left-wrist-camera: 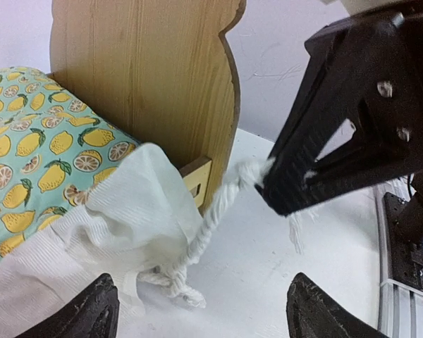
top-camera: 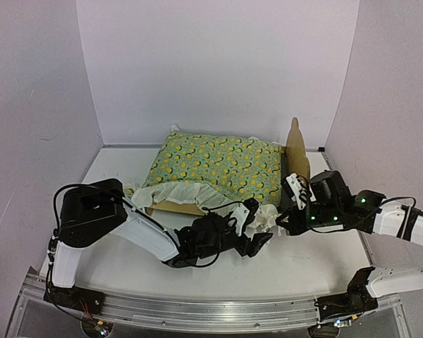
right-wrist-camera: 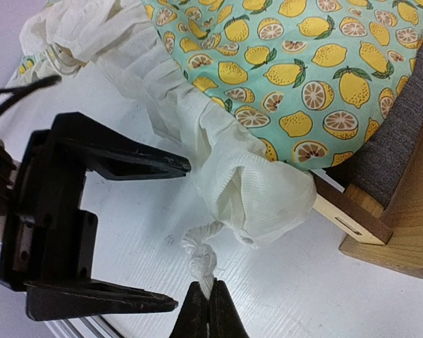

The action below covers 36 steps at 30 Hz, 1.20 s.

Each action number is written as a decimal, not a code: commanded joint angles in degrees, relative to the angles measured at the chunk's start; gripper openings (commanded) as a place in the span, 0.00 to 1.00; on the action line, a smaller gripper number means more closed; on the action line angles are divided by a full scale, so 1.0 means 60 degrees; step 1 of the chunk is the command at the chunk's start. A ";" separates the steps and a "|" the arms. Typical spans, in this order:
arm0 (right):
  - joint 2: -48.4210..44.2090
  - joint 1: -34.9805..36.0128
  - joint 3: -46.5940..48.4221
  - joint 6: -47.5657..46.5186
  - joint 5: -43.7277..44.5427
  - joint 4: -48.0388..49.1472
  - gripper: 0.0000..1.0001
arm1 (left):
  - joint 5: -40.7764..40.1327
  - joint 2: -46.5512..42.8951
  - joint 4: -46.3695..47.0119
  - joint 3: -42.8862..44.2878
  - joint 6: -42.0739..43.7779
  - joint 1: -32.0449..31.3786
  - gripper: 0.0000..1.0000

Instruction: Set up the pet bed

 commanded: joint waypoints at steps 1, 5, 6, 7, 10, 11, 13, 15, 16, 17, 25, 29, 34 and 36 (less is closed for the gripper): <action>-0.0299 0.0036 0.0068 0.0690 -0.0004 0.0600 0.00 | -0.0353 0.0580 0.1092 -0.0096 -0.0594 -0.0269 0.82; -0.0340 0.0036 0.0118 0.0735 -0.0075 0.0690 0.00 | -0.0491 0.1409 0.1254 0.0502 -0.0506 -0.0217 0.79; -0.0341 0.0036 0.0144 0.0728 -0.0106 0.0691 0.00 | -0.0406 0.1706 0.1252 0.0685 -0.0511 -0.0194 0.78; -0.0349 0.0036 0.0158 0.0735 -0.0108 0.0691 0.00 | -0.0418 0.1914 0.1257 0.0882 -0.0527 -0.0173 0.77; -0.0404 0.0040 0.0107 0.0757 -0.0137 0.0652 0.00 | -0.0565 0.2382 0.1253 0.1339 -0.0633 -0.0024 0.74; -0.0444 0.0036 0.0082 0.0775 -0.0134 0.0648 0.00 | -0.0564 0.2504 0.1245 0.1462 -0.0672 0.0062 0.72; -0.0539 0.0036 0.0031 0.0826 -0.0133 0.0626 0.00 | -0.0531 0.2685 0.1248 0.1698 -0.0728 0.0191 0.68; -0.0603 0.0035 0.0023 0.0859 -0.0108 0.0611 0.00 | -0.0408 0.2891 0.1239 0.2026 -0.0767 0.0262 0.65; -0.0625 0.0036 0.0044 0.0874 -0.0099 0.0597 0.00 | -0.0328 0.2981 0.1237 0.2143 -0.0738 0.0270 0.63; -0.0633 0.0036 0.0058 0.0881 -0.0113 0.0582 0.00 | -0.0285 0.3069 0.1243 0.2269 -0.0670 0.0279 0.60; -0.0750 0.0036 0.0330 0.1248 0.1135 -0.0786 0.00 | 0.0052 0.3359 0.1073 0.2578 0.0418 0.0119 0.02; -0.0700 0.0038 0.0607 0.1627 0.1586 -0.2232 0.00 | 0.1091 0.3641 0.0765 0.3041 0.0562 0.0002 0.04; -0.0895 0.0036 0.0920 0.2201 0.2820 -0.2906 0.00 | 0.2070 0.4430 0.0013 0.4525 0.0284 0.0012 0.08; -0.0946 0.0036 0.1040 0.2402 0.3509 -0.2912 0.00 | 0.2082 0.4629 -0.0085 0.4918 0.0225 0.0008 0.09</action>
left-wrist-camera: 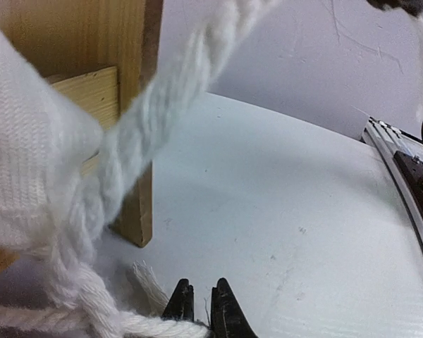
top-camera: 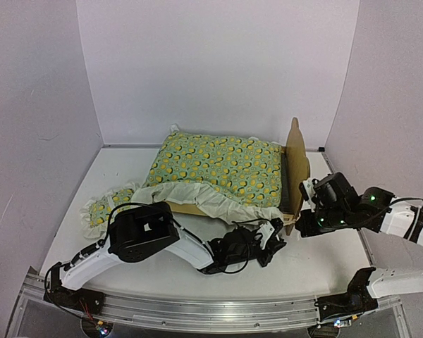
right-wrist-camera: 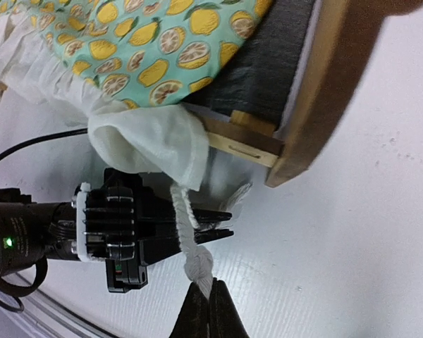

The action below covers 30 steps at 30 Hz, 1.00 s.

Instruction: Set up the pet bed

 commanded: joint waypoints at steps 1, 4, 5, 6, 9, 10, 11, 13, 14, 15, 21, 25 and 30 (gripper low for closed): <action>-0.0327 0.0036 0.0736 0.0653 0.1892 -0.0359 0.00 | 0.0631 0.0432 -0.0368 0.1135 -0.0074 0.0006 0.09; -0.0411 0.0036 0.0945 0.0803 0.2702 -0.0354 0.00 | 0.0369 0.0547 -0.0590 0.1435 -0.0117 0.0052 0.09; -0.0464 0.0036 0.1003 0.0791 0.2915 -0.0355 0.00 | 0.0207 0.0557 -0.0629 0.1435 -0.0132 0.0075 0.09; -0.0499 0.0036 0.1067 0.0723 0.3103 -0.0331 0.00 | 0.0086 0.0602 -0.0646 0.1455 -0.0163 0.0125 0.08; -0.0371 0.0036 0.1222 0.0299 0.3633 -0.0113 0.00 | 0.0128 0.0783 -0.0777 0.1456 -0.0657 0.0344 0.05; -0.0278 0.0036 0.1326 0.0063 0.3704 -0.0006 0.00 | 0.0235 0.0770 -0.0864 0.1397 -0.0868 0.0426 0.01; -0.0160 0.0036 0.1426 -0.0113 0.3790 0.0062 0.00 | 0.0335 0.0718 -0.0980 0.1269 -0.1052 0.0506 0.00; 0.0078 0.0036 0.1464 -0.0703 0.3809 0.0454 0.00 | 0.0537 0.0482 -0.1053 0.0838 -0.1133 0.0597 0.00; 0.0168 0.0036 0.1504 -0.0879 0.3892 0.0603 0.00 | 0.0533 0.0356 -0.1062 0.0538 -0.0972 0.0601 0.00; 0.0252 0.0043 0.1578 -0.0970 0.4091 0.0647 0.00 | 0.0494 0.0220 -0.1078 0.0160 -0.0799 0.0601 0.00; 0.0416 0.0036 0.2098 -0.1518 0.4535 0.1188 0.00 | -0.0753 -0.0188 -0.1585 -0.0794 -0.0205 0.0601 0.00; 0.0578 0.0036 0.2762 -0.1838 0.4836 0.1360 0.00 | -0.0726 0.0044 -0.2374 -0.0588 -0.0073 0.0605 0.00; 0.0907 0.0036 0.3626 -0.2612 0.5329 0.1480 0.00 | -0.0883 0.0171 -0.2867 -0.0752 -0.0087 0.0602 0.00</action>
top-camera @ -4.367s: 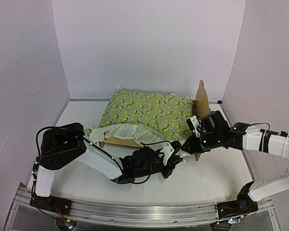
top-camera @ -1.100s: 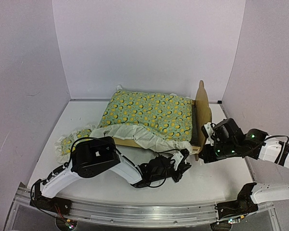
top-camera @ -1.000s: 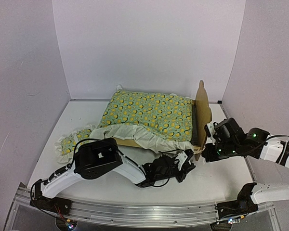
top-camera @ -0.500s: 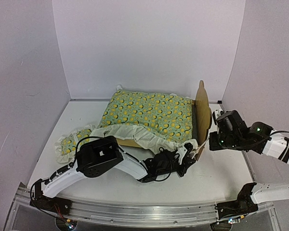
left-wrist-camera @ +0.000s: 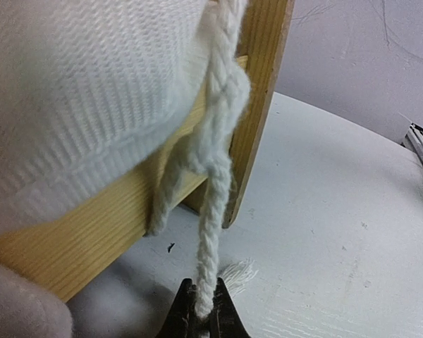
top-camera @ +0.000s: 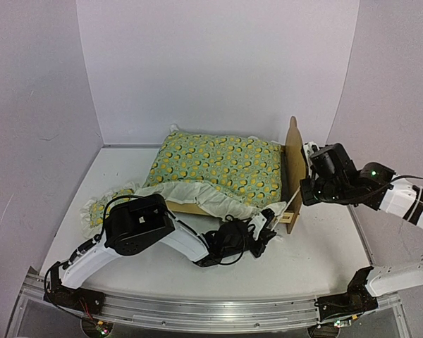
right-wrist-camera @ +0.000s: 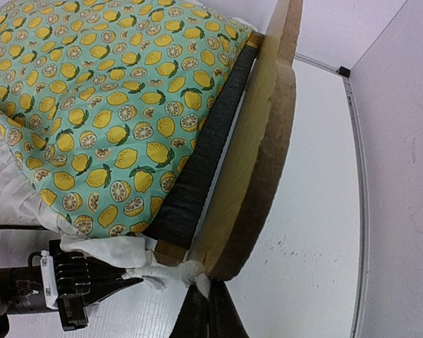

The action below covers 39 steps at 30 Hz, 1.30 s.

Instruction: Set up the pet bed

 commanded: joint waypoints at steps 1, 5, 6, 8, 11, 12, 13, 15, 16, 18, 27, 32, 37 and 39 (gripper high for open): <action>-0.0108 -0.0066 0.1396 -0.0915 0.1465 0.1552 0.00 | -0.0473 0.0419 -0.2403 -0.0546 0.0007 0.0080 0.00; -0.0350 -0.0066 0.1633 -0.1527 0.1304 0.2179 0.00 | -0.1002 0.0448 -0.2989 -0.0707 -0.0046 0.0113 0.00; -0.0396 -0.0066 0.1696 -0.1600 0.1142 0.2334 0.00 | -0.1135 0.0535 -0.3195 -0.0613 -0.0086 0.0110 0.00; -0.0359 -0.0066 0.1873 -0.1753 0.0741 0.2479 0.00 | -0.1268 0.0748 -0.3523 -0.0381 -0.0195 0.0124 0.00; -0.0300 -0.0066 0.2001 -0.1902 0.0688 0.2563 0.00 | -0.1344 0.1079 -0.4232 0.0232 -0.0196 0.0124 0.00; -0.0333 -0.0066 0.2043 -0.2013 0.0769 0.2575 0.00 | -0.1362 0.1256 -0.4502 0.0470 -0.0218 0.0124 0.00; -0.0391 -0.0066 0.2110 -0.2135 0.0801 0.2598 0.00 | -0.1359 0.1374 -0.4686 0.0630 -0.0213 0.0124 0.00; -0.0544 -0.0066 0.2223 -0.2285 0.0800 0.2786 0.00 | -0.1443 0.1535 -0.4860 0.0815 -0.0217 0.0135 0.00; -0.0576 -0.0066 0.2332 -0.2335 0.0786 0.2835 0.00 | -0.1455 0.1568 -0.4879 0.0841 -0.0217 0.0171 0.00; -0.0581 -0.0067 0.2495 -0.2365 0.0575 0.2831 0.00 | -0.1475 0.1574 -0.4898 0.0847 -0.0237 0.0227 0.00; -0.1610 -0.0066 0.1142 0.0704 -0.1776 -0.1037 0.00 | -0.0700 0.0635 -0.4860 0.0627 0.0198 0.0222 0.15; -0.2498 -0.0064 -0.0482 0.2673 -0.3449 -0.1794 0.22 | -0.0185 -0.0377 -0.4678 -0.0020 0.0687 0.0005 0.50; -0.3211 -0.0065 -0.1487 0.3196 -0.3933 -0.2174 0.55 | 0.0676 -0.2281 -0.4303 -0.1669 0.1463 -0.0348 0.77; -0.3228 -0.0063 -0.1725 0.2956 -0.3788 -0.2141 0.66 | 0.1167 -0.3097 -0.4212 -0.2276 0.1449 -0.0366 0.78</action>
